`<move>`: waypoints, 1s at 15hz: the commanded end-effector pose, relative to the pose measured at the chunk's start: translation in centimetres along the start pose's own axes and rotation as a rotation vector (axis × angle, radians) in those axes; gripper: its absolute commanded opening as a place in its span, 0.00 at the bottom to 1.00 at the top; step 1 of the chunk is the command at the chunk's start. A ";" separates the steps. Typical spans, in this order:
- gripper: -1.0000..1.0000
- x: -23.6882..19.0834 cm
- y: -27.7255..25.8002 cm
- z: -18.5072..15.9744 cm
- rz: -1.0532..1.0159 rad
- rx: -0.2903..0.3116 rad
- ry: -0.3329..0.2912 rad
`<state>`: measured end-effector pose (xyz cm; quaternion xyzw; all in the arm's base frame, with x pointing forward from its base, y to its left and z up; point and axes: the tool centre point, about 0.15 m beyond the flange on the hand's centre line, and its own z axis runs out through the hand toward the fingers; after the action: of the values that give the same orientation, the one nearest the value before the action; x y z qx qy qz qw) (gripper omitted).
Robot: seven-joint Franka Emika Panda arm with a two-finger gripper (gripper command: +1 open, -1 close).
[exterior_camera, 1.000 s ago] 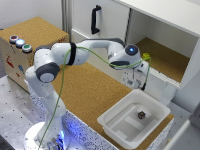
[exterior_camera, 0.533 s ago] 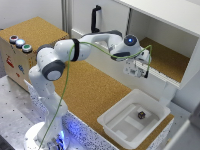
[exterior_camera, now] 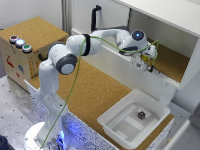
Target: Go towards the box and place the yellow object
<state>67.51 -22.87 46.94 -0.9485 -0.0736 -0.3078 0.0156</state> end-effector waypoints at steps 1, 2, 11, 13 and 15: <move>0.00 3.5 1.5 4.1 0.049 0.078 -0.104; 0.00 3.6 1.7 4.2 0.079 0.072 -0.093; 0.00 1.3 2.2 4.4 0.105 0.100 -0.122; 0.00 0.6 2.3 3.9 0.109 0.102 -0.119; 0.00 -0.5 2.4 2.4 0.088 0.086 -0.090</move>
<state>69.19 -24.50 45.67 -0.9557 -0.0335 -0.2904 0.0356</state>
